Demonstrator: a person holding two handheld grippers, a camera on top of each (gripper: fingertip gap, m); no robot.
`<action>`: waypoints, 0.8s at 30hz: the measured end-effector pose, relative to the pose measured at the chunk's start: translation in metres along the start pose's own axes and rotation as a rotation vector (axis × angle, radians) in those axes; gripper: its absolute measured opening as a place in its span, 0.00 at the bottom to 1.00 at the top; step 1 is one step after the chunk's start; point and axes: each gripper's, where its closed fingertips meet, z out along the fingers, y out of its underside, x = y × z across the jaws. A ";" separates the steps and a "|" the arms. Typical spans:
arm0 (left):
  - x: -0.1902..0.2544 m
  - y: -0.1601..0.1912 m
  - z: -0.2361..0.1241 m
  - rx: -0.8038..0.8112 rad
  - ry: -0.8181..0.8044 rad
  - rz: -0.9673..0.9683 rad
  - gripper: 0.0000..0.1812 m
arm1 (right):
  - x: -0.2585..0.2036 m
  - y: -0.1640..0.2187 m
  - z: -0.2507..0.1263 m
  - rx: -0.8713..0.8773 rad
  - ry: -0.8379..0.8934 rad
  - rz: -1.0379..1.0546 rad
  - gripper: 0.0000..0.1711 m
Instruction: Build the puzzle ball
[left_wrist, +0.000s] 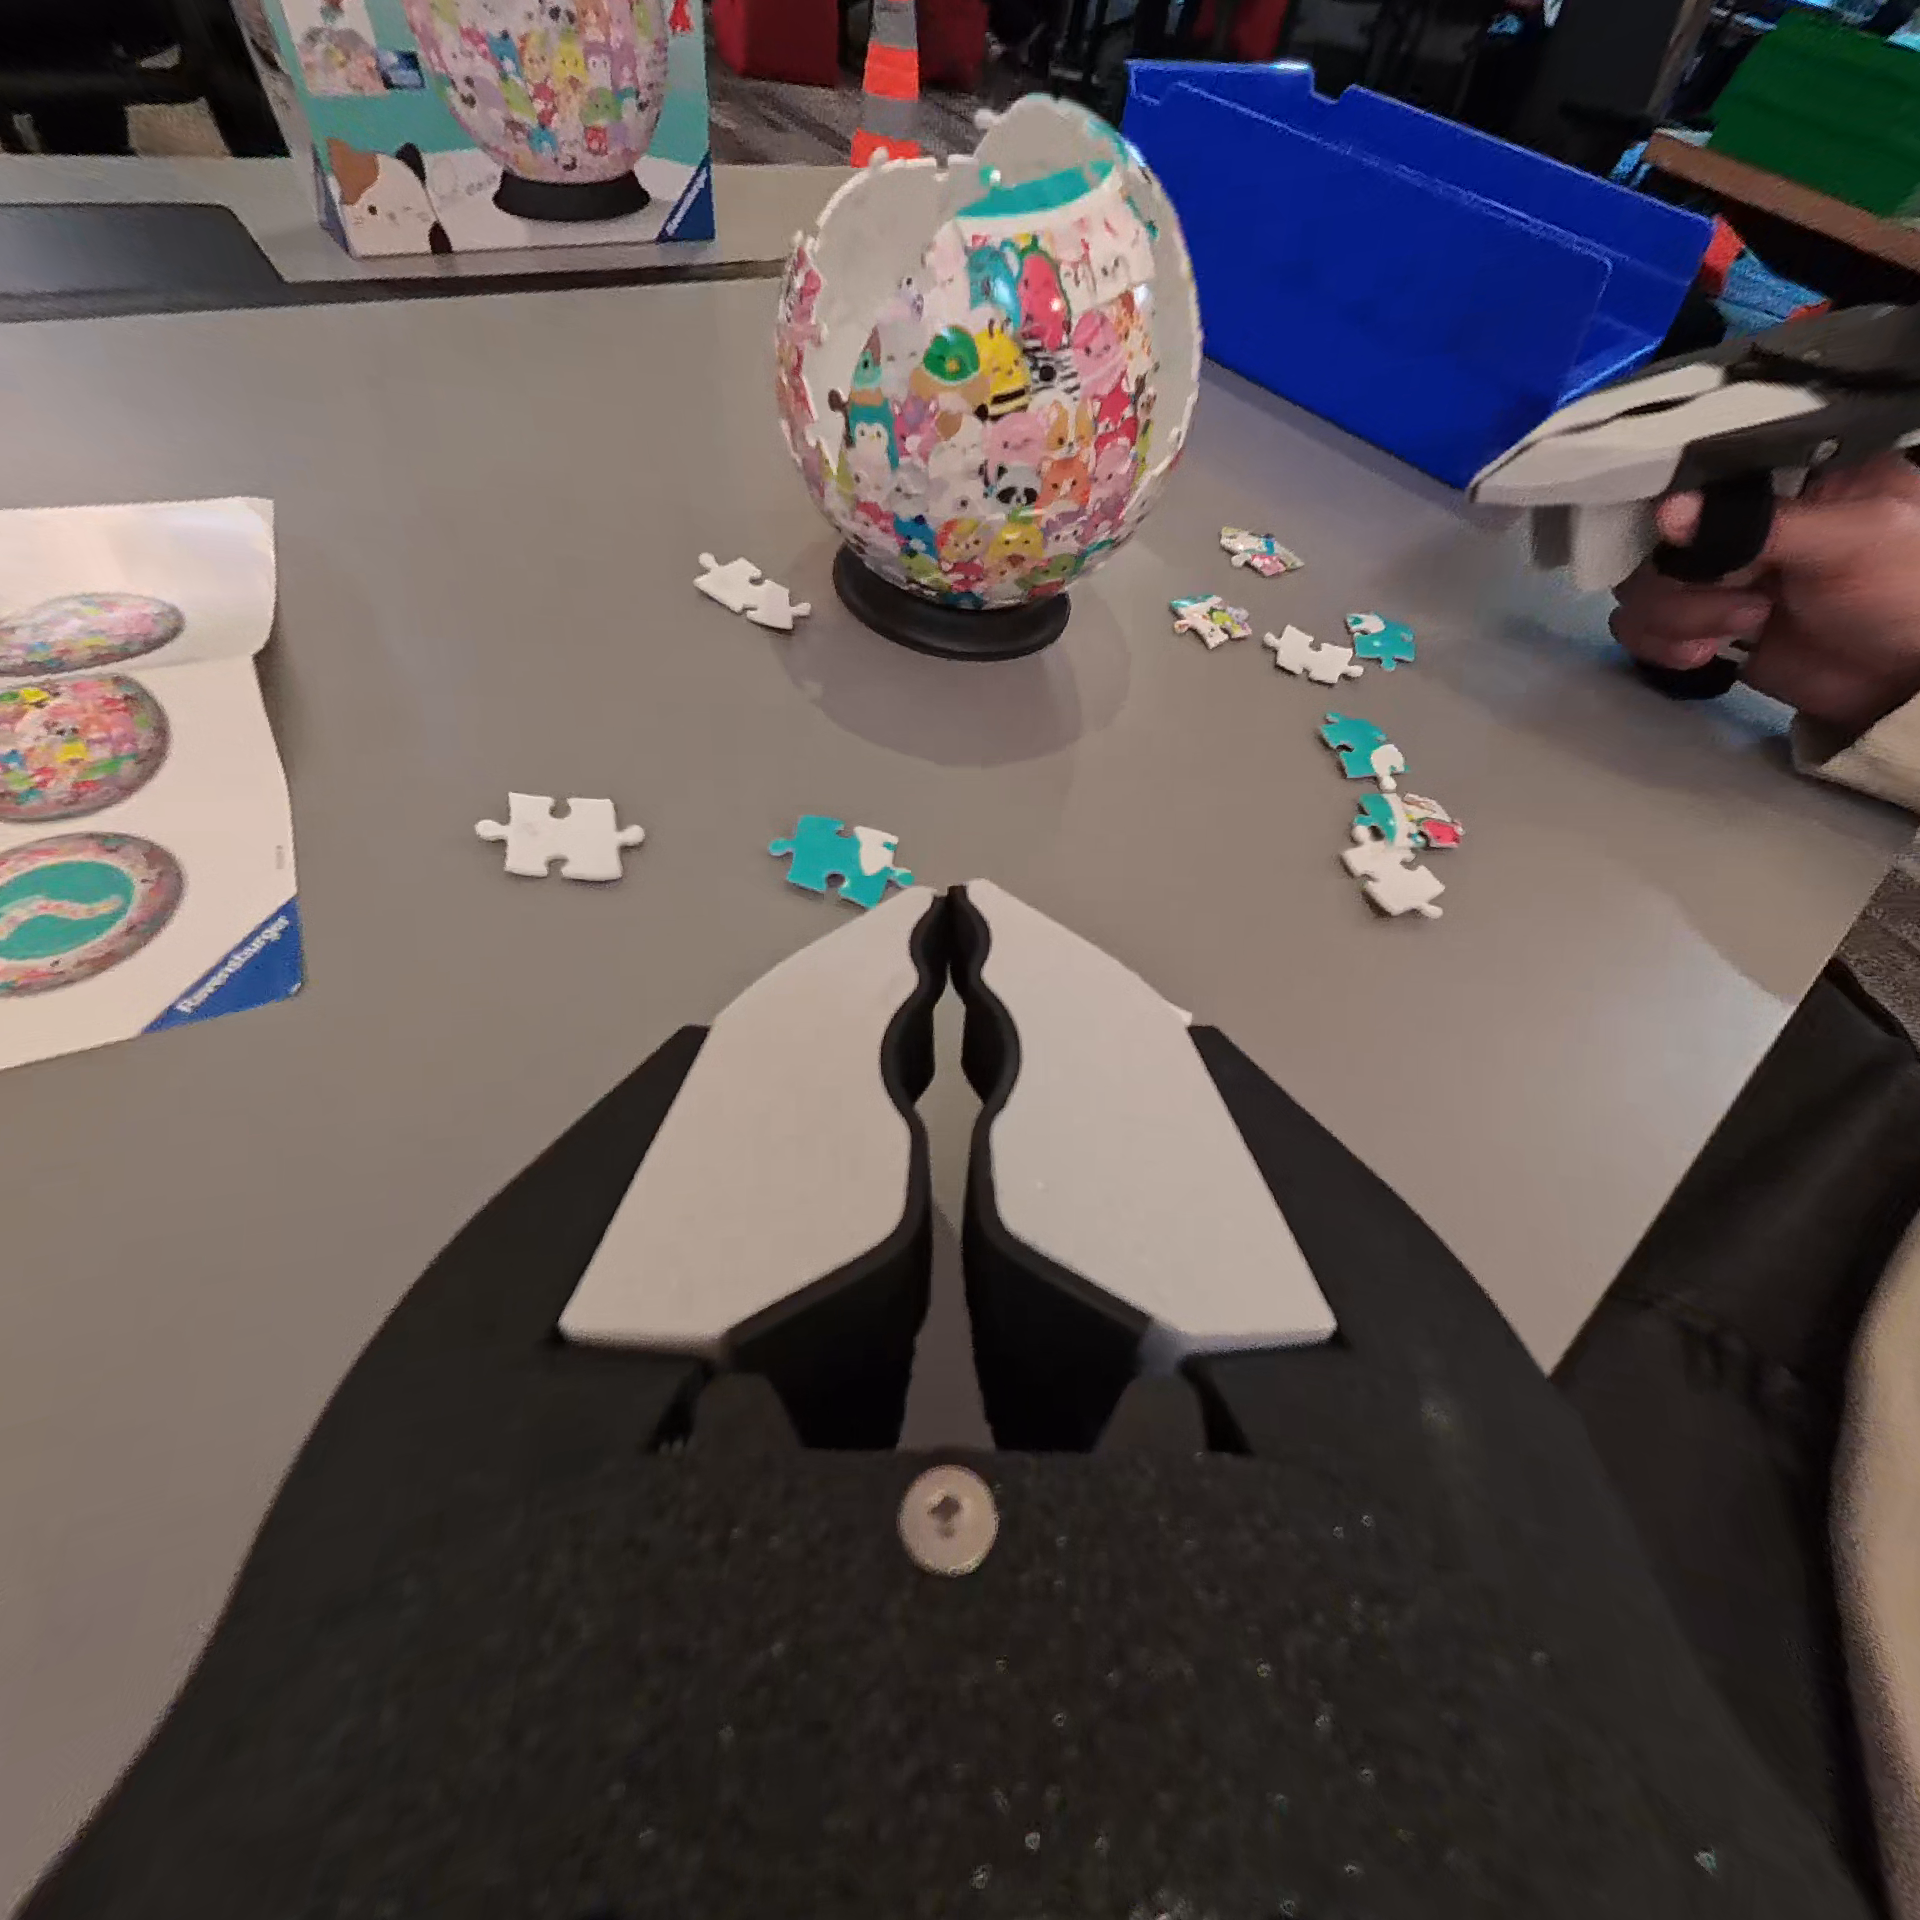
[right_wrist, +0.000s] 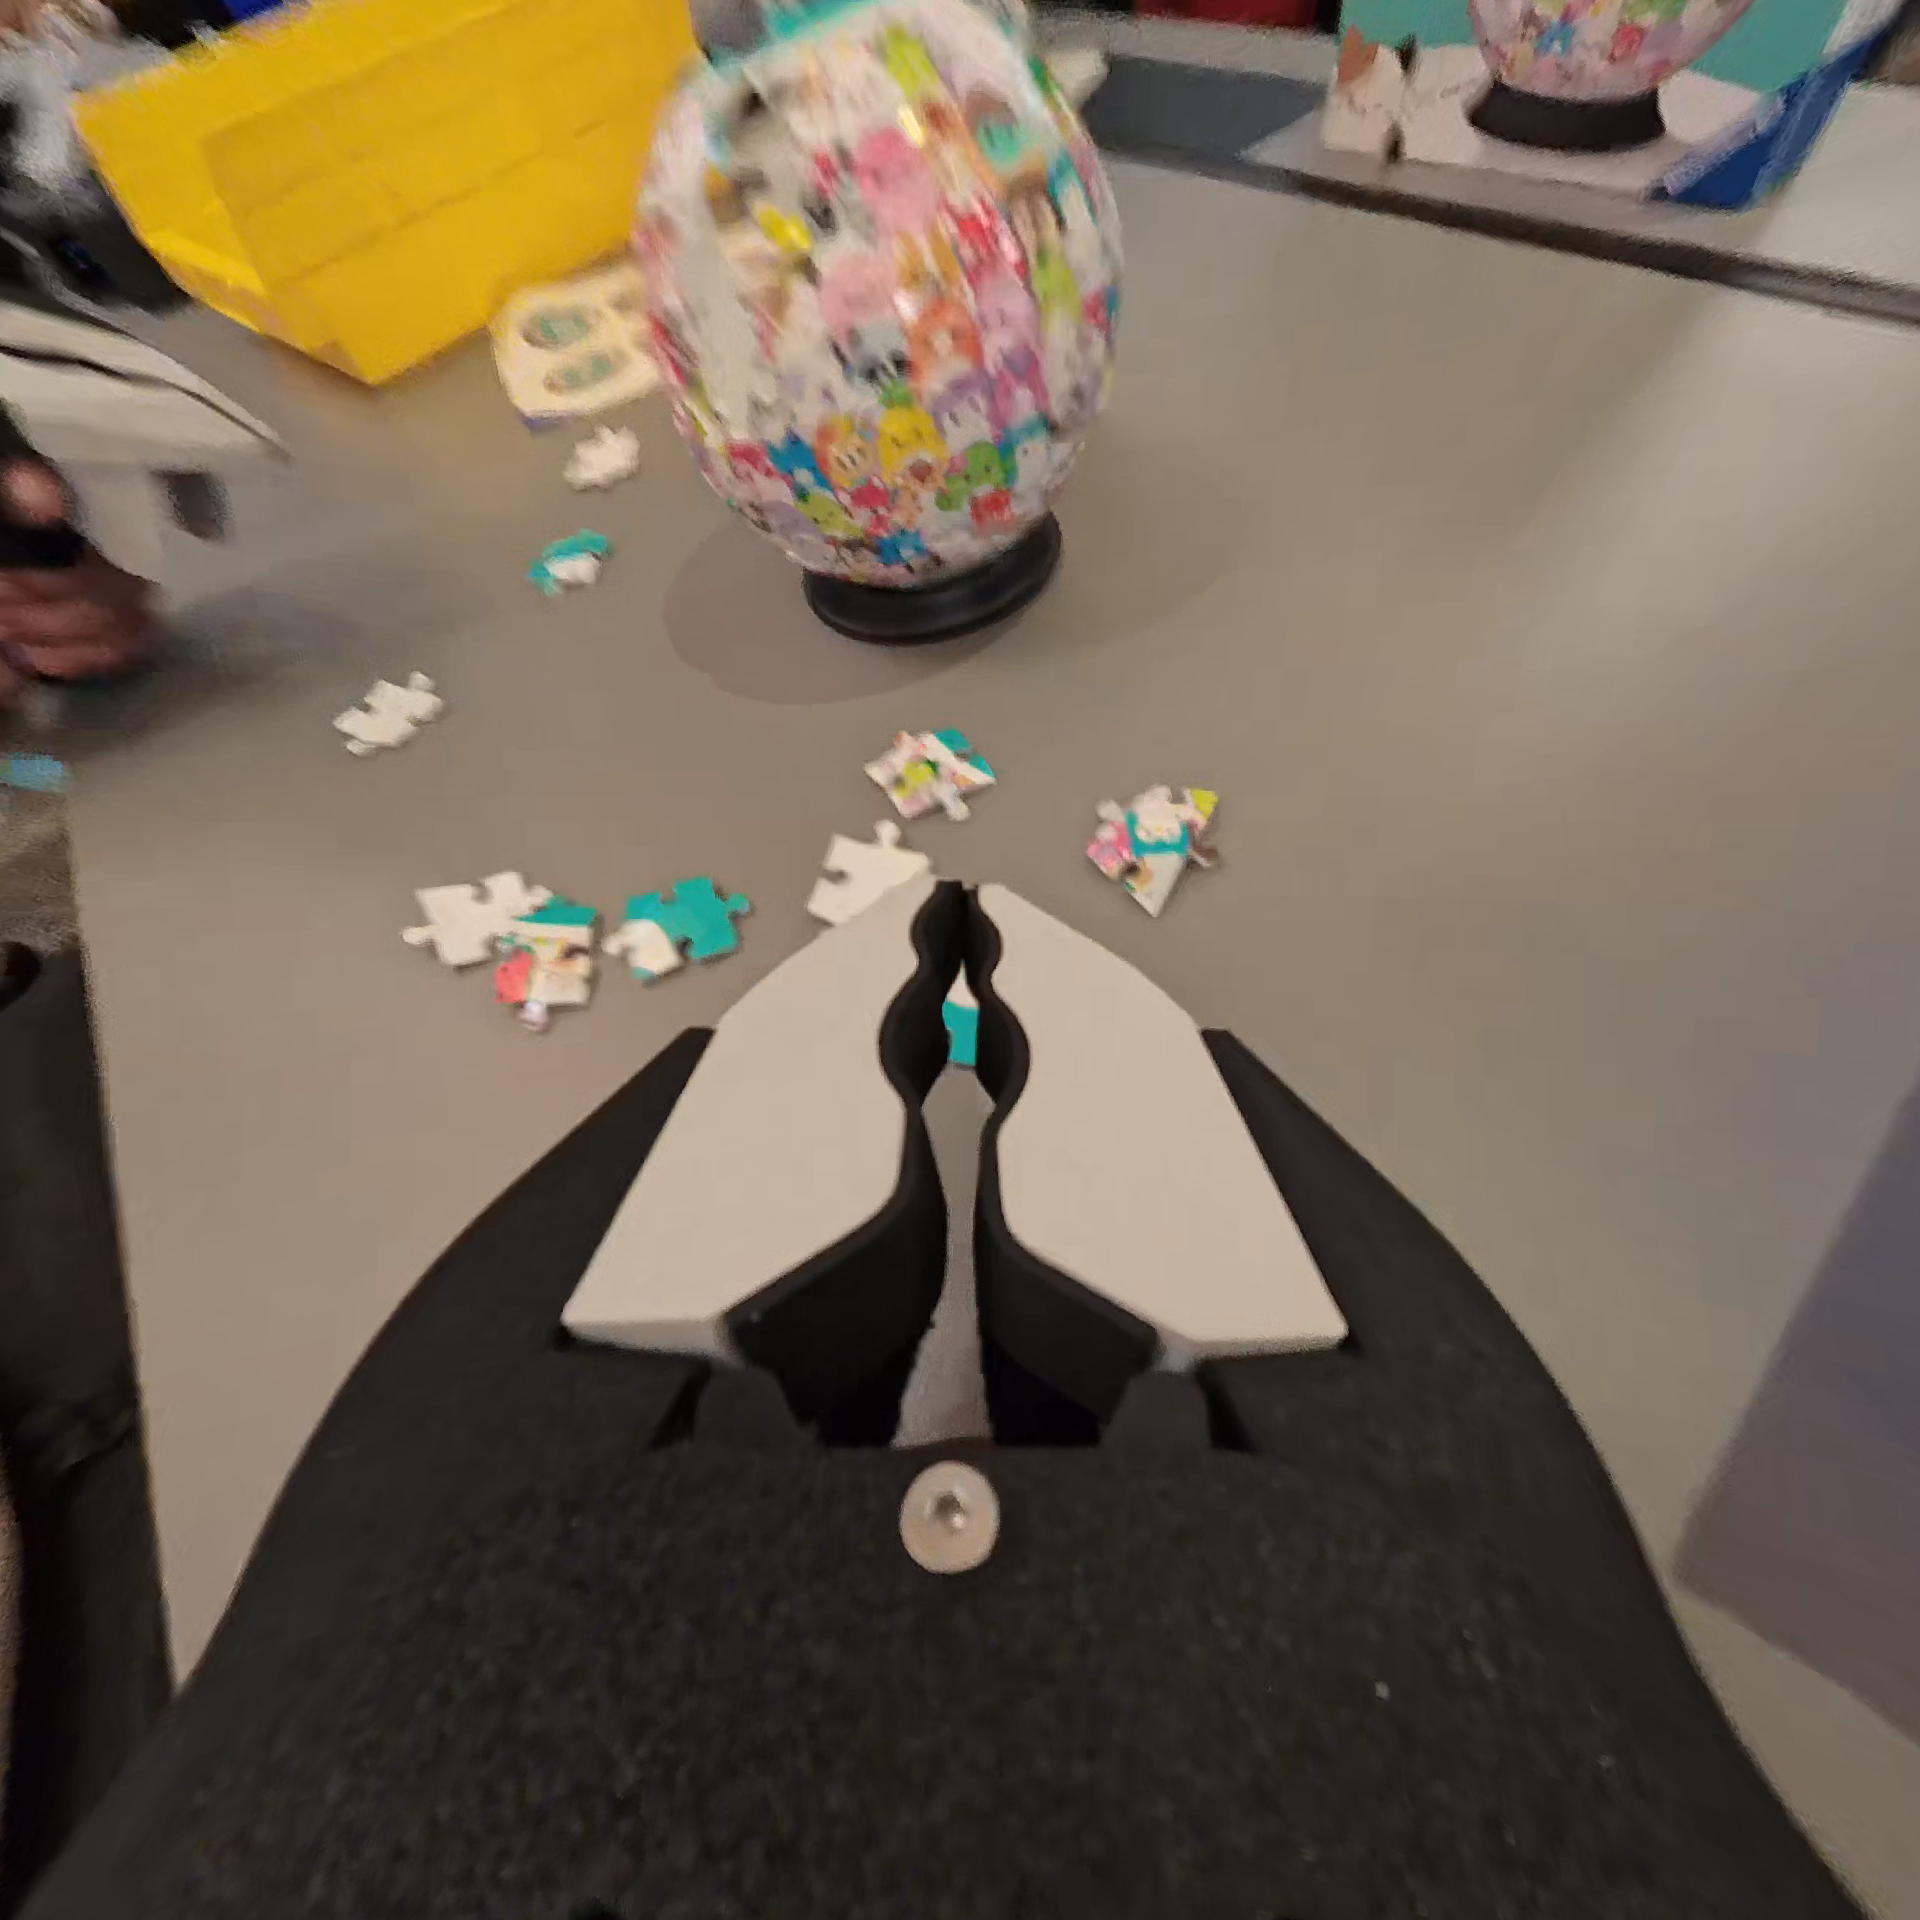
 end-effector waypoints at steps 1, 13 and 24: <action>-0.003 -0.001 0.001 0.009 0.008 0.008 0.00 | -0.006 -0.008 -0.002 0.052 -0.034 -0.009 0.00; -0.025 -0.011 0.008 0.037 -0.034 0.029 0.00 | -0.020 0.010 0.023 -0.116 -0.010 -0.221 0.00; -0.031 -0.009 -0.005 0.064 -0.049 -0.063 0.03 | -0.031 0.019 0.022 -0.163 -0.013 -0.230 0.01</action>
